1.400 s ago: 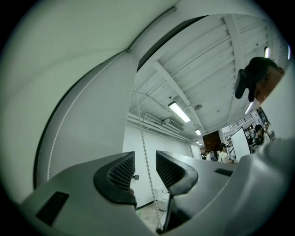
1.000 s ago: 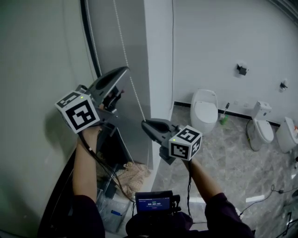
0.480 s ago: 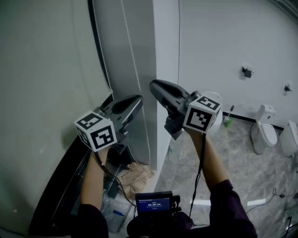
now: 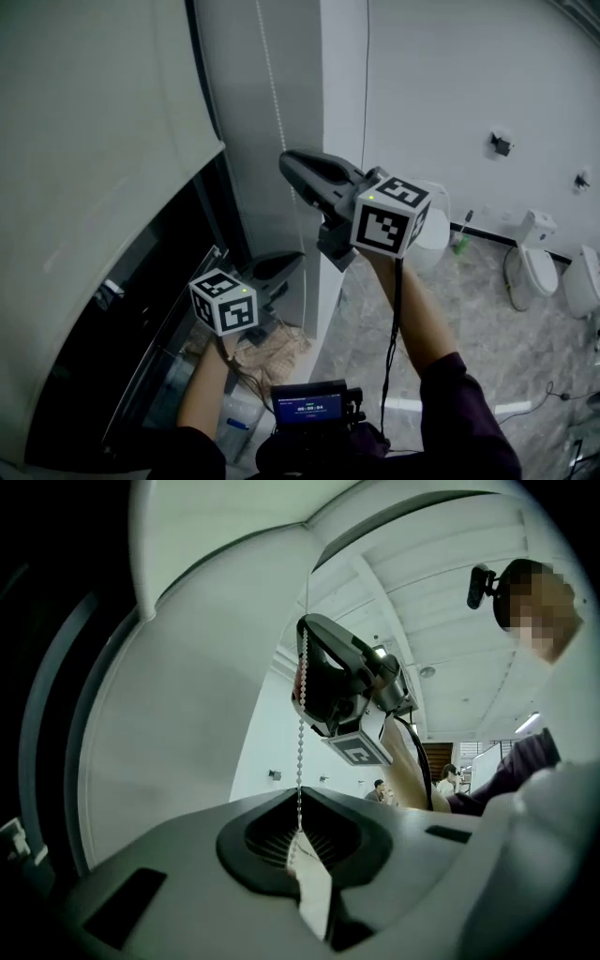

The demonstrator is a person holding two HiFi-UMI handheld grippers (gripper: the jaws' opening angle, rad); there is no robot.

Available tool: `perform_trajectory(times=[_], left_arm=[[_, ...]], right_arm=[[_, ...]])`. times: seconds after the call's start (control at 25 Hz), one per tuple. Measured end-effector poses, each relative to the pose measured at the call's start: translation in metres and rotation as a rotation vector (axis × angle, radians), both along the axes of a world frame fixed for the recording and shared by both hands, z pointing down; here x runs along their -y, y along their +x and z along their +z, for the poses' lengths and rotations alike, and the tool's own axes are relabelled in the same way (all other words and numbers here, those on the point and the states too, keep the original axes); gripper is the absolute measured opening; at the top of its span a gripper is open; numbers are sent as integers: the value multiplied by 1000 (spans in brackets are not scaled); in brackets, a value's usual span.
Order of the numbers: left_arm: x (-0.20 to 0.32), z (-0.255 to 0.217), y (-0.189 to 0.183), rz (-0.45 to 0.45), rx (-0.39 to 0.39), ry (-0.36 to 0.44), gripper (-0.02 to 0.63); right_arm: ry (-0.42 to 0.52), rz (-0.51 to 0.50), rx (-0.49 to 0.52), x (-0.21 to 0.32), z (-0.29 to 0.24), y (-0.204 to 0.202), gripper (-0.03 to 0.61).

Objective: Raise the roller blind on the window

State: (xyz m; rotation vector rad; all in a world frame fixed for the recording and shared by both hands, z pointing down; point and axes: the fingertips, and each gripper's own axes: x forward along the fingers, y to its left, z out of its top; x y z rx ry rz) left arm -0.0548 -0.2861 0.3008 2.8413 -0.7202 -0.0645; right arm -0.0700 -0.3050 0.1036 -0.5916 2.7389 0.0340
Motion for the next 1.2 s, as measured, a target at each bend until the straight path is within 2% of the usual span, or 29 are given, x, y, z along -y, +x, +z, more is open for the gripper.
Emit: perform_trajectory(times=[0.12, 0.24, 0.32, 0.44, 0.56, 0.76, 0.88, 1.04, 1.2], left_arm=[[1, 28, -9, -24, 4, -52, 20], [-2, 57, -16, -89, -2, -100, 21], [-12, 61, -20, -132, -29, -113, 21], [5, 43, -30, -150, -79, -106, 23], [23, 14, -31, -147, -92, -37, 23], [1, -11, -63, -169, -100, 111, 25], [14, -67, -62, -181, -95, 180, 82], [47, -156, -41, -177, -92, 247, 92], [32, -191, -33, -182, -75, 321, 92]], right_arm=[[-10, 8, -20, -2, 27, -5, 17], [-45, 28, 0, -11, 57, 12, 17], [-59, 48, -11, -20, 74, 26, 17], [-80, 88, -72, 2, 110, 33, 17], [-152, 99, -135, 23, 170, 29, 17], [-282, 89, -194, -8, 310, -9, 17], [-344, 91, -201, -5, 342, -3, 17], [-432, 94, -217, 13, 363, 19, 17], [-475, 87, -295, -9, 429, 14, 17]])
